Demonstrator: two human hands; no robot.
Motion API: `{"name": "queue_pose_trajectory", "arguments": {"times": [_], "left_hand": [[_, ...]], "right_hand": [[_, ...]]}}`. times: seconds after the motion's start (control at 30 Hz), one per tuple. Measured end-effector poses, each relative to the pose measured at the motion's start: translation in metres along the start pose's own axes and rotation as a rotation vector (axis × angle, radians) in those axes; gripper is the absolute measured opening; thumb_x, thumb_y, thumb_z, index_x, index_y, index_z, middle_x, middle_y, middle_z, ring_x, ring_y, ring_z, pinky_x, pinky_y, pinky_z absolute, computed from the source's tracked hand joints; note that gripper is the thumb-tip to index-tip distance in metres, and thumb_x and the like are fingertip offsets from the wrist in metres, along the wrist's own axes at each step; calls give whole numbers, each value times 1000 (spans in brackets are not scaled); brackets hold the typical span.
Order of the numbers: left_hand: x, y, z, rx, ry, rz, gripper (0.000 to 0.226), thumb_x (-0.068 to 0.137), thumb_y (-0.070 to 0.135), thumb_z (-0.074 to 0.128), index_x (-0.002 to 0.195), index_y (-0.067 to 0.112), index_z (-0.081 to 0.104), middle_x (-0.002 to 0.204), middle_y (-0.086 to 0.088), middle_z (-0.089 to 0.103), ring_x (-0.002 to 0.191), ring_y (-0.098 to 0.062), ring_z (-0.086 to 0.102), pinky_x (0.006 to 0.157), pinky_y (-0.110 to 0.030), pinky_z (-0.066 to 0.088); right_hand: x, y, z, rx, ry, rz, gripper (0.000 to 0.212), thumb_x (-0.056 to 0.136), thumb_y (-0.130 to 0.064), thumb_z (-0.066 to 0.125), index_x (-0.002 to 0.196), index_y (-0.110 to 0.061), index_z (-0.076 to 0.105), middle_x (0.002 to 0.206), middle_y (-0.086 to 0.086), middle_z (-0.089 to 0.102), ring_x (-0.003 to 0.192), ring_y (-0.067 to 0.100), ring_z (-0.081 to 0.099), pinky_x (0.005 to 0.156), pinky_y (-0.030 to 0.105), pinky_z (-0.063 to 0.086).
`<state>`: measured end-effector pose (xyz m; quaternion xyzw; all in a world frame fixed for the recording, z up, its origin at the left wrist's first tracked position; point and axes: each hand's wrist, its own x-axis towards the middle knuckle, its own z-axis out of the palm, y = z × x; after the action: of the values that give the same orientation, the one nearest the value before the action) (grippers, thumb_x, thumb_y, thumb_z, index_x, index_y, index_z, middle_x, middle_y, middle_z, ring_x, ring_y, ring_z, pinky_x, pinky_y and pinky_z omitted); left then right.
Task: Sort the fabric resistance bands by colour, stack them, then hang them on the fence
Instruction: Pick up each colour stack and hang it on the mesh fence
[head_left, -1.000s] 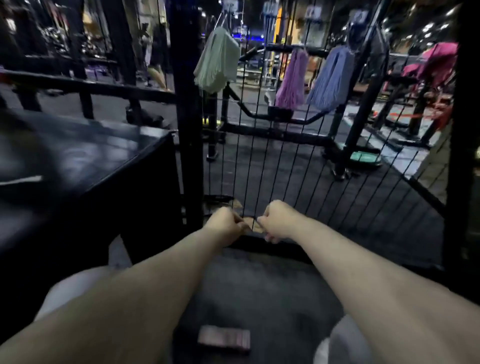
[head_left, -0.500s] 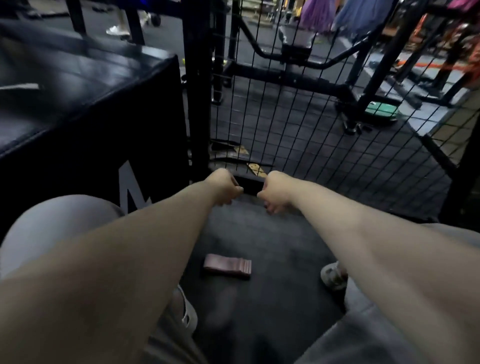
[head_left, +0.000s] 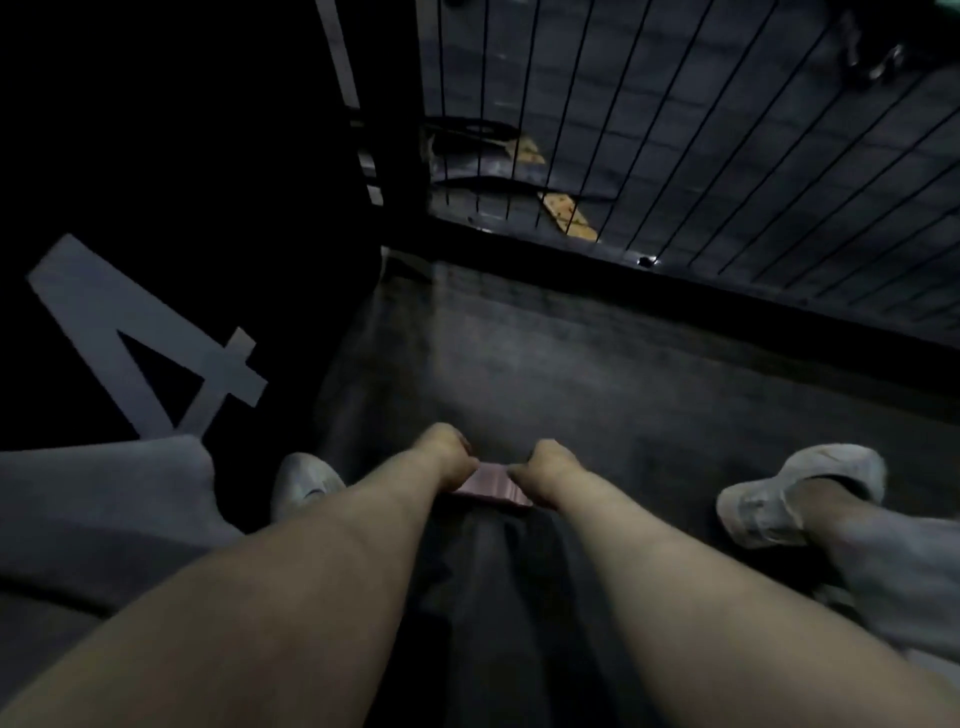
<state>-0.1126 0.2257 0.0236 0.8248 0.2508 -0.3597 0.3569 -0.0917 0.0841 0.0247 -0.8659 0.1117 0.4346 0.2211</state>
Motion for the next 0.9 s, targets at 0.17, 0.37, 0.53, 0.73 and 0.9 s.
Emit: {"name": "queue_pose_trajectory", "arguments": {"times": [0.17,0.37,0.53,0.73,0.9], "left_hand": [[30,-14,25,-224,89,-123,26,92,6,62,118,5,67,123,-10,65,111,-22,62,82,-14,44],[57,-29,48,-221,216,-132,27,92,14,59,118,16,67,124,-9,62,108,-24,60,85,-20,48],[70,-43,48,-77,329,-254,40,91,27,61,131,30,57,141,-6,38,126,-34,40,108,-36,34],[75,-50,55,-94,248,-236,40,90,19,61,130,25,59,141,-8,37,124,-32,46,100,-28,39],[63,-54,55,-31,189,-112,55,86,6,54,137,27,51,145,-2,29,131,-28,34,115,-31,30]], "right_hand": [[32,7,35,230,70,166,74,84,-47,67,140,-7,40,144,17,37,133,36,40,109,40,38],[66,10,58,272,138,321,96,73,-51,79,142,-6,28,146,17,30,136,37,32,110,44,35],[83,19,69,286,180,339,95,67,-48,81,136,-7,31,142,16,34,132,38,36,107,44,37],[91,26,80,366,166,366,93,63,-44,84,135,-10,36,141,13,38,132,35,41,108,42,39],[90,30,79,281,141,295,77,68,-41,80,130,-12,44,138,12,33,131,34,36,110,40,39]]}}
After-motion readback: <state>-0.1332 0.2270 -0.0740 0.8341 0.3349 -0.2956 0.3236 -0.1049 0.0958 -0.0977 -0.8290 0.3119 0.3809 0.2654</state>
